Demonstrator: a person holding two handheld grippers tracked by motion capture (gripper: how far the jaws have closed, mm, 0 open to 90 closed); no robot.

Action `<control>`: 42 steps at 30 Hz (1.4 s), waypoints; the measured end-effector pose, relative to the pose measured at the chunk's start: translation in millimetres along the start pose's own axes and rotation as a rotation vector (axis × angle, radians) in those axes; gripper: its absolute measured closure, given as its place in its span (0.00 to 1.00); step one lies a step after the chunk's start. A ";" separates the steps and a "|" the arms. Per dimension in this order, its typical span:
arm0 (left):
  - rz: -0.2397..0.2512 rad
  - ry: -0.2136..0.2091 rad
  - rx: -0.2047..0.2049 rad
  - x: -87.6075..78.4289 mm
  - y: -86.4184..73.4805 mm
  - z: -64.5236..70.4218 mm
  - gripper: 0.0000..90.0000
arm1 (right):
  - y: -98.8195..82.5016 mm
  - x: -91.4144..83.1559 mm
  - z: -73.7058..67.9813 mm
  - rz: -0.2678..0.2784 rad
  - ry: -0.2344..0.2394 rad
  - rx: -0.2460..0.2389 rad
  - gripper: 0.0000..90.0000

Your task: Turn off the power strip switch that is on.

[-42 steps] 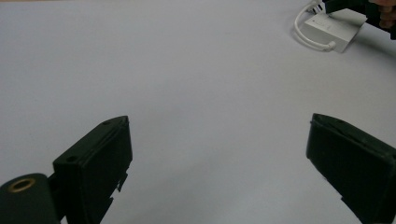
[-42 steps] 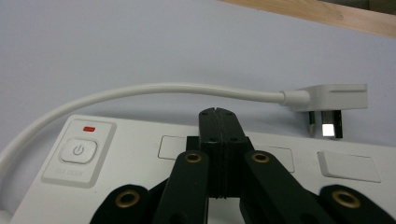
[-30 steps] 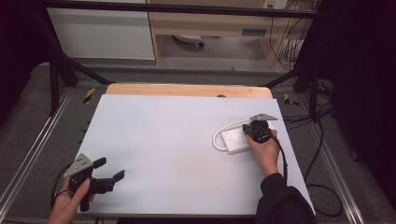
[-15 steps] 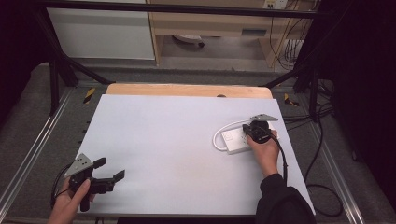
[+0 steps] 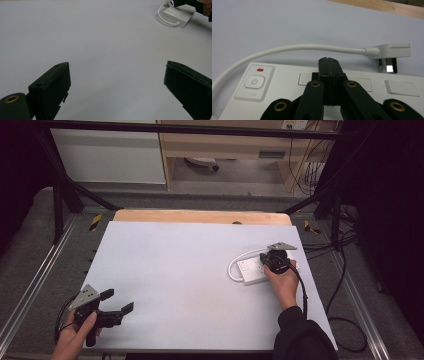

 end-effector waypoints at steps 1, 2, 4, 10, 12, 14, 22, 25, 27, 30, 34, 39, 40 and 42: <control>0.001 0.001 -0.001 0.0 0.1 0.0 0.08 | 0.4 0.4 0.1 0.012 0.004 -0.001 1.00; 0.000 0.000 0.000 0.0 0.0 0.0 0.08 | 0.5 0.5 0.6 0.014 0.007 0.004 1.00; 0.000 0.000 0.000 0.2 -0.1 -0.1 0.08 | 0.6 0.6 0.6 0.013 0.006 0.002 1.00; 0.000 0.001 -0.001 0.1 -0.2 -0.3 0.08 | 0.9 0.6 0.6 0.007 0.006 0.000 1.00; 0.000 0.001 -0.001 0.1 -0.2 -0.3 0.08 | 0.9 0.6 0.6 0.007 0.007 0.000 1.00; 0.000 0.001 -0.001 0.1 -0.2 -0.3 0.08 | 1.0 0.6 0.6 0.006 0.005 -0.001 1.00; -0.003 0.002 0.000 -0.3 -1.0 -0.8 0.08 | 1.2 0.9 0.1 0.009 0.004 -0.004 1.00; 0.001 0.003 -0.008 -0.7 -0.8 -1.0 0.08 | 1.3 0.8 -0.3 0.006 0.003 -0.004 1.00; 0.000 0.003 -0.008 -0.6 -0.9 -1.1 0.08 | 3.7 -0.6 -1.3 0.027 0.006 -0.008 1.00; -0.001 0.002 -0.004 -0.3 -0.8 -1.2 0.08 | 8.5 -2.6 -4.5 0.054 0.012 -0.014 1.00; 0.000 0.001 -0.005 -0.4 -0.7 -1.0 0.08 | 11.2 -2.4 -8.0 0.057 0.017 -0.016 1.00; 0.001 0.002 -0.009 -0.6 -0.8 -1.2 0.08 | 12.6 -2.1 -9.6 0.059 0.021 -0.014 1.00; 0.001 0.002 -0.009 -0.6 -0.8 -1.2 0.08 | 13.2 -2.6 -10.0 0.058 0.023 -0.008 1.00; 0.001 0.001 -0.009 -0.4 -0.7 -1.2 0.08 | 15.2 -2.9 -10.3 0.065 0.027 -0.002 0.98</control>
Point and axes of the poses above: each handheld gripper's, and its own axes: x roughly forward along the jaws, y roughly out of its top, z roughly to its right, the point moved 9 cm from there along x, roughly forward along the jaws, and after that the axes turned 11 degrees about x, right-handed, at the moved point
